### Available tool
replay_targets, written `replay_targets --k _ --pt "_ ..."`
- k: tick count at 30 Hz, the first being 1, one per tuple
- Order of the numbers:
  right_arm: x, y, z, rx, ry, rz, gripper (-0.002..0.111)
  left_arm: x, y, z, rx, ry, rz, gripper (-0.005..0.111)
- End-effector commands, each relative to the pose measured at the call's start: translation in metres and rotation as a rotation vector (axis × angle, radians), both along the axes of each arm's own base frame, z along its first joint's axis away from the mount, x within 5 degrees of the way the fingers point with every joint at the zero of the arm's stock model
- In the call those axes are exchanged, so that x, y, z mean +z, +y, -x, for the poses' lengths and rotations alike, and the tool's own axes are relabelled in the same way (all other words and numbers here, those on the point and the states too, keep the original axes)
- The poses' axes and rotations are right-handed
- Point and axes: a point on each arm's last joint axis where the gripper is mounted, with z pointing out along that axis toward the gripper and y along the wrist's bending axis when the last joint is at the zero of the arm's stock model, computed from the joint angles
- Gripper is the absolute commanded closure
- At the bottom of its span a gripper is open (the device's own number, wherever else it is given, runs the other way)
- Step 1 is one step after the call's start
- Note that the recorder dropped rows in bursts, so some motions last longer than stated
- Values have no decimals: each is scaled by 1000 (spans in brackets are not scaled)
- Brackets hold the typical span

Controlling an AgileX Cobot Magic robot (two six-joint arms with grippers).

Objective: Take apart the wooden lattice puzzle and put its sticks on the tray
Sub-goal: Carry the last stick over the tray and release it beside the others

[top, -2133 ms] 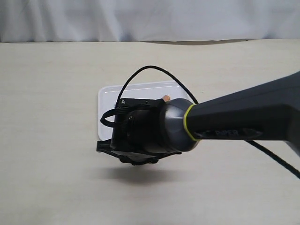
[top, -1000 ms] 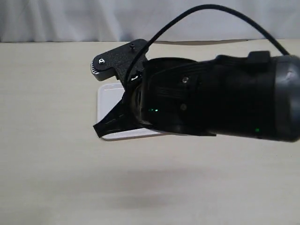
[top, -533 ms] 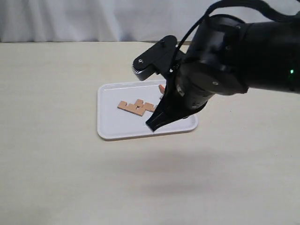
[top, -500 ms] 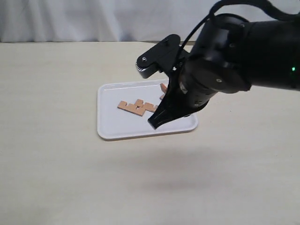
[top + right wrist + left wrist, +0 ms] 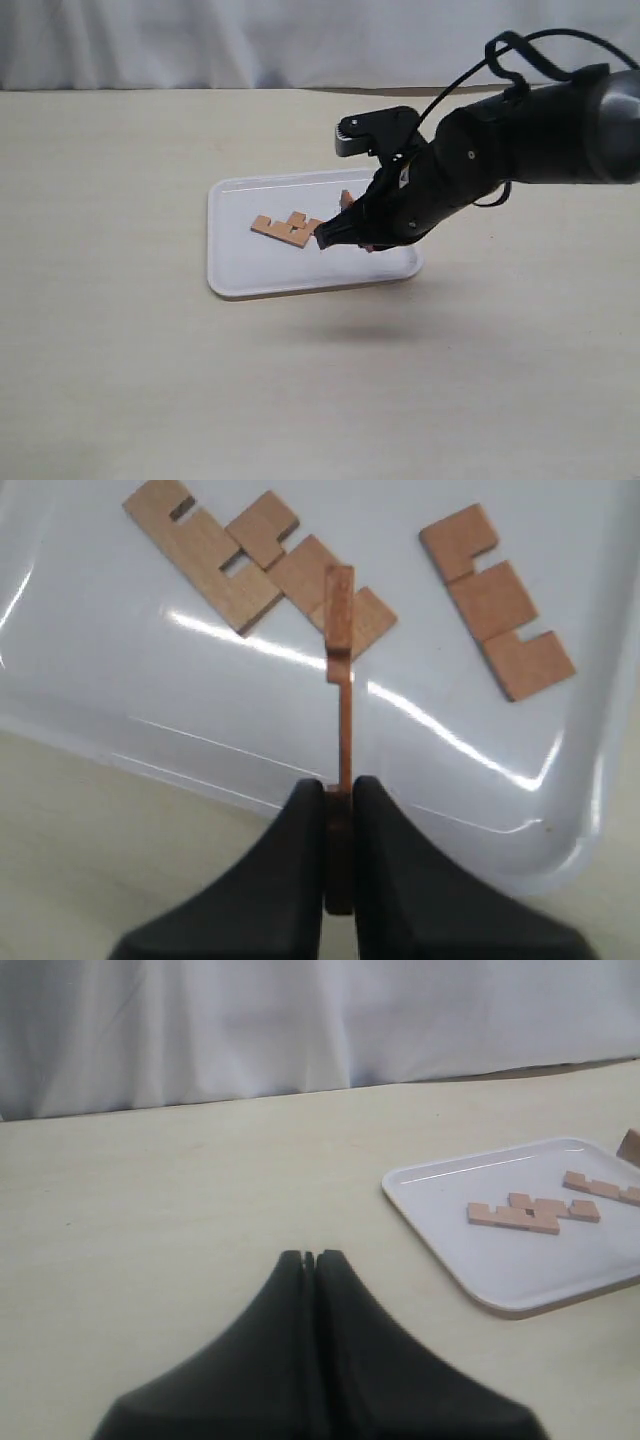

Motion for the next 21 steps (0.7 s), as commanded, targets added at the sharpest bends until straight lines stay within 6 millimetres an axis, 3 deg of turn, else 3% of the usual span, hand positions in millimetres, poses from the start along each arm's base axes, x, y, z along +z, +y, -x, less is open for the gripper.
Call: replay_targets --k 1,4,8,10,12,15,18,19,20,21 --pt "-18 4 -11 0 22 -36 103 0 1 0 11 -9 -2 107" --pt "-23 5 -16 -31 -7 -52 93 0 1 0 11 -9 -2 107" --pt "-21 5 -20 -41 -48 -60 66 0 1 0 11 -9 -2 107" --pt "-14 5 -19 -40 -65 -65 54 0 1 0 11 -9 -2 107" --pt "-1 4 -17 -36 -90 -70 50 0 1 0 11 -9 -2 107" --pt "23 3 -10 2 -124 -57 50 0 1 0 11 -9 -2 107" --pt "63 -7 14 103 -100 63 52 0 1 0 11 -9 -2 107" --pt "69 -11 21 121 -74 98 57 0 1 0 11 -9 -2 107" --pt "78 -18 37 126 0 157 74 0 1 0 11 -9 -2 107" --pt "80 -24 43 107 33 174 83 0 1 0 11 -9 -2 107"
